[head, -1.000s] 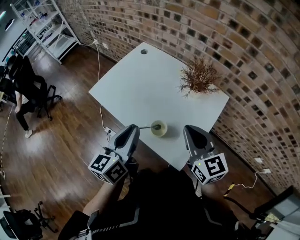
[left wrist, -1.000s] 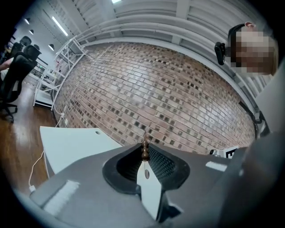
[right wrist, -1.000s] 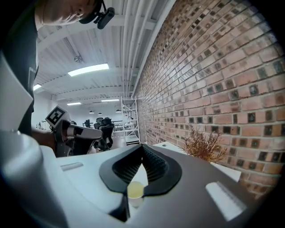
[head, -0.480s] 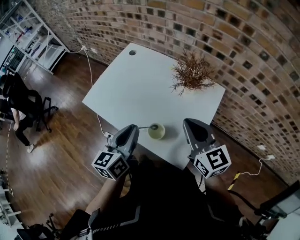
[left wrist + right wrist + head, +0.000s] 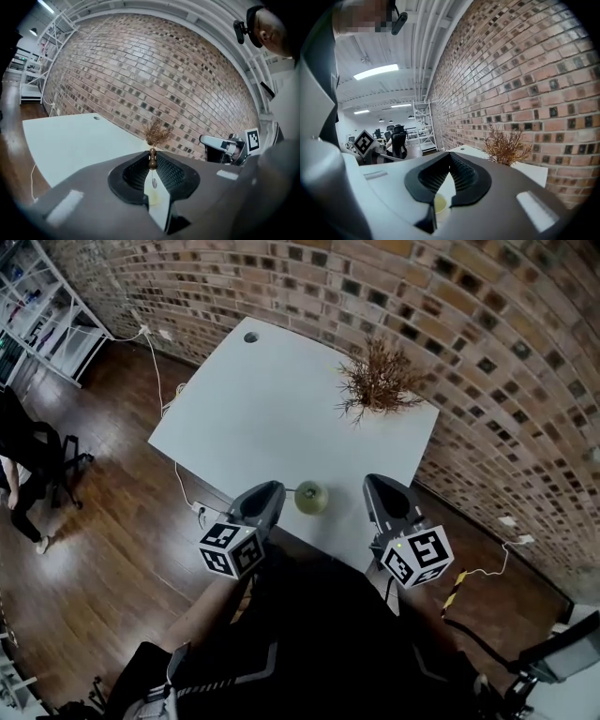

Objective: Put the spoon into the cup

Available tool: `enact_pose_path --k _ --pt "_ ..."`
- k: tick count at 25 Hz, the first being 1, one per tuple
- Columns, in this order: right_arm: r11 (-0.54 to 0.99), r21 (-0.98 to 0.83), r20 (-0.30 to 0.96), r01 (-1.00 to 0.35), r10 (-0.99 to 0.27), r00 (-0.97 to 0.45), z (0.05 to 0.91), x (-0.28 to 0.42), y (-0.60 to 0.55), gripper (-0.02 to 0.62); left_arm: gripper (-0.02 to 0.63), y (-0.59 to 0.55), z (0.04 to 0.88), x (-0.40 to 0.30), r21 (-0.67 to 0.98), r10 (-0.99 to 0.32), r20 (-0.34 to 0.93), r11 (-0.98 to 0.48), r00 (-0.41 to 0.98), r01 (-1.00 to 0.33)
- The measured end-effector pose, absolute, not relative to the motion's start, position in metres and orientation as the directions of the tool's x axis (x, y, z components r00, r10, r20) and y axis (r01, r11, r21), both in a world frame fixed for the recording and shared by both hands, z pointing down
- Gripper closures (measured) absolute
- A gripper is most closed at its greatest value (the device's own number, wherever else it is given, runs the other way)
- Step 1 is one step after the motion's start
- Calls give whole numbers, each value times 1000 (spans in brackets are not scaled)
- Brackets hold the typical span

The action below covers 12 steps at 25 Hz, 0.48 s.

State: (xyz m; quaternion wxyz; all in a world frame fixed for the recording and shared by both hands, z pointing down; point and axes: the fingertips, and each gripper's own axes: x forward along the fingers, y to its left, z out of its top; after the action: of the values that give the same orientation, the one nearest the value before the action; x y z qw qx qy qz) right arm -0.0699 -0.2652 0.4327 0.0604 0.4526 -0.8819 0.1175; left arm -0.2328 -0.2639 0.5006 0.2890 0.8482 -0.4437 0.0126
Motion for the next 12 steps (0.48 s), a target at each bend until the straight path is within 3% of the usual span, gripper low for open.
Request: enact_pose_path --k 12 --pt "555 -166 302 -815 -758 -578 476 -73 -265 589 566 -268 549 -220 464 -715 371 -410 592 -786"
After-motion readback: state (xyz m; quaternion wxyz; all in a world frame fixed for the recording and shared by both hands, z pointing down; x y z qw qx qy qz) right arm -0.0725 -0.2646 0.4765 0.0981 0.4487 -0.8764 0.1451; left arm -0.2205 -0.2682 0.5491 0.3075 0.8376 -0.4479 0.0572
